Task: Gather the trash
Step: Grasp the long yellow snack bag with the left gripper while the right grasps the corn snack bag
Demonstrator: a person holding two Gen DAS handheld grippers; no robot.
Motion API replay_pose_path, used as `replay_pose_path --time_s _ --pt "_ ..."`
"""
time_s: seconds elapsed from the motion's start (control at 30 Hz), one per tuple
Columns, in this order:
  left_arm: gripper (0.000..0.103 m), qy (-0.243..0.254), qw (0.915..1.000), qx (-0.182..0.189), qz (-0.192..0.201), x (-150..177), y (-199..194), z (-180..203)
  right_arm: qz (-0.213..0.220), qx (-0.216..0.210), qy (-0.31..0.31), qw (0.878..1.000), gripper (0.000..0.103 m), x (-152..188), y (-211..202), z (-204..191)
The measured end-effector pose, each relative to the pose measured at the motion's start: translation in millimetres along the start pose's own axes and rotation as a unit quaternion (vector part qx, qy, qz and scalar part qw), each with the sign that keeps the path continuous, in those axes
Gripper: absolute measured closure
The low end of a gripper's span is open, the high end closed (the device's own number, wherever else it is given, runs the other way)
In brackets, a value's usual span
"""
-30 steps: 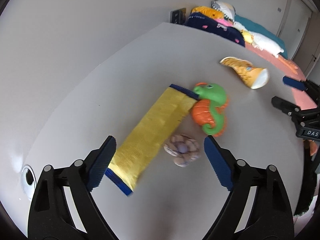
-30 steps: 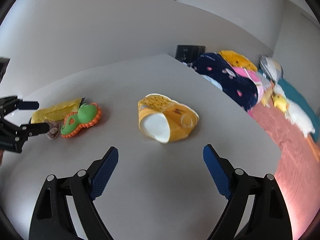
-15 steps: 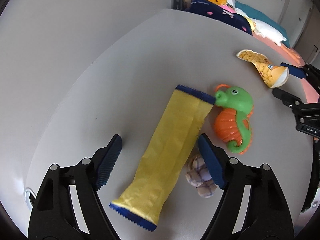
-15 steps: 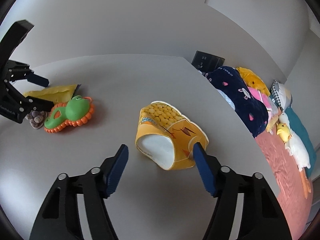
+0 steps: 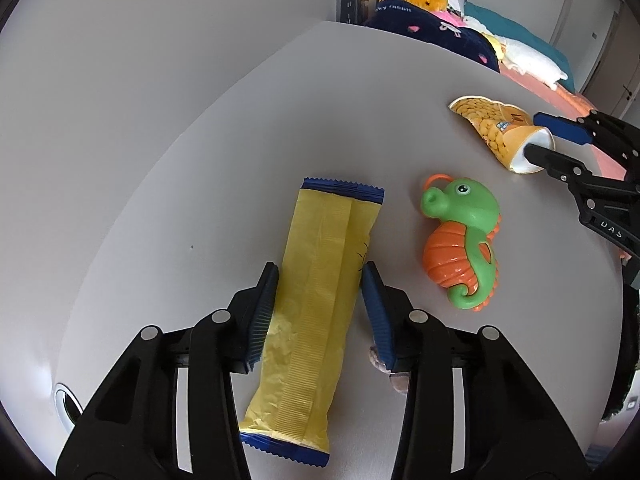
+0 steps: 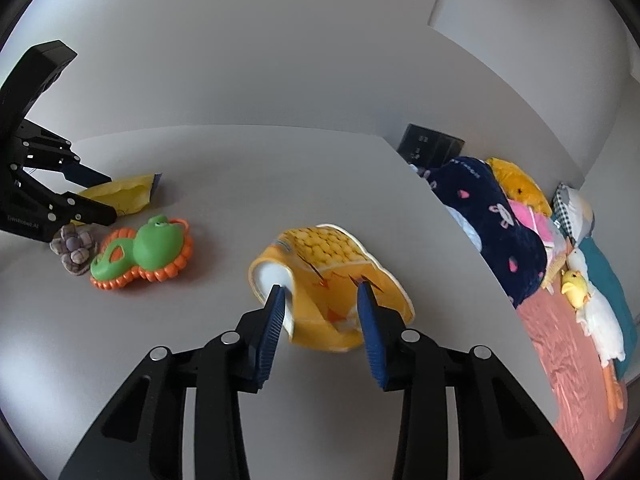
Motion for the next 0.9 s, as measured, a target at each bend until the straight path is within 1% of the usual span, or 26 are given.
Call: replay_pose_path --time_s 0.03,0.1,0.13,0.17,0.2,0.27,0.37,0.53,0.63,0.9 --pt "0.062 0.001 1.0000 0.000 0.001 0 0 0 0.000 0.000 -0.003 1.000 0.064 -1 1 -1" --pt "0.066 0.003 1.0000 0.000 0.003 0 -1 1 -0.003 -0.011 -0.014 1.000 0.064 -4 4 -6" --pt "0.067 0.001 1.0000 -0.001 0.004 -1 0 1 -0.003 -0.014 -0.018 1.000 0.071 -5 5 -8" --pt "0.071 -0.003 1.0000 0.000 0.004 0 -1 0 -0.004 -0.013 -0.025 1.000 0.072 -6 5 -12" --pt "0.075 -0.011 0.9999 0.005 0.008 -1 -3 -2 -0.003 -0.012 -0.028 1.000 0.078 -7 5 -13" --pt "0.079 -0.019 0.9996 0.013 0.016 -2 -6 -3 0.002 -0.029 -0.014 0.999 0.079 -8 1 -16" --pt "0.082 -0.023 0.9994 0.015 0.022 -3 -9 -1 0.010 -0.030 0.011 0.999 0.081 -9 -3 -13" --pt "0.082 -0.027 0.9988 0.017 0.038 -3 -22 2 0.029 -0.049 0.082 0.995 0.083 -7 -21 2" --pt "0.082 -0.030 0.9983 0.022 0.045 -4 -31 6 0.025 -0.045 0.093 0.994 0.083 -4 -30 5" --pt "0.082 -0.026 0.9969 0.037 0.064 1 -58 26 0.030 -0.023 0.117 0.992 0.083 6 -71 4"
Point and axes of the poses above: each gripper's, at about its wrist camera, not at the fingertips, and y roughly the way its jaws point, z to its right, x to its underside, the point moved 6 cm from there along y, roughly the way its jaws point, and after that the axes turned 12 degrees about -y, right-handed, at the moved point
